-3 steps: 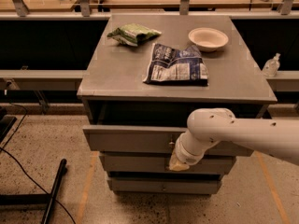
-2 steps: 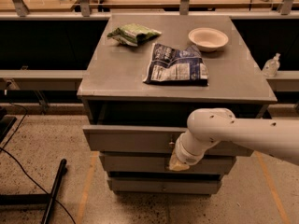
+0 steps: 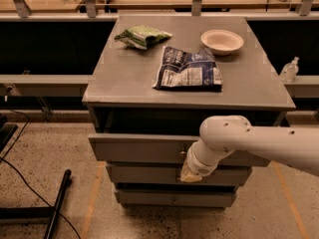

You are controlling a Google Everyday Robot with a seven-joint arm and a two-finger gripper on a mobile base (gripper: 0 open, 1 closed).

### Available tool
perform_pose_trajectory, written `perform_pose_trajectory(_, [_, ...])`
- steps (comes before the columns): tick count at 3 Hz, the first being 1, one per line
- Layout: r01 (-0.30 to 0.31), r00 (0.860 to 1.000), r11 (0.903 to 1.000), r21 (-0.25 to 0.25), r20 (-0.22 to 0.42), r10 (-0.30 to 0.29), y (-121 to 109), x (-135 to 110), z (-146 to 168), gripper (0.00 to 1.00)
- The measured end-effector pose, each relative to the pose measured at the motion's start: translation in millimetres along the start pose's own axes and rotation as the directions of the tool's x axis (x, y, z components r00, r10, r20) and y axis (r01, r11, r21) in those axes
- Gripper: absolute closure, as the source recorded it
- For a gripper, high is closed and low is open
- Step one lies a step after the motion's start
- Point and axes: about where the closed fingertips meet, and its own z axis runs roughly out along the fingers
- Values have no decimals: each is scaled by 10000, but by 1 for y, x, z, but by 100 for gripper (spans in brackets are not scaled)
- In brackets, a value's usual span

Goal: Close top drawer

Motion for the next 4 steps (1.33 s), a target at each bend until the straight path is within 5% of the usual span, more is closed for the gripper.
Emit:
perform_pose_trajectory(1, [0,10000,10000,0,1,0,0,0,0,100])
perform_pose_trajectory(4, [0,10000,10000,-2,2,0,0,0,0,35])
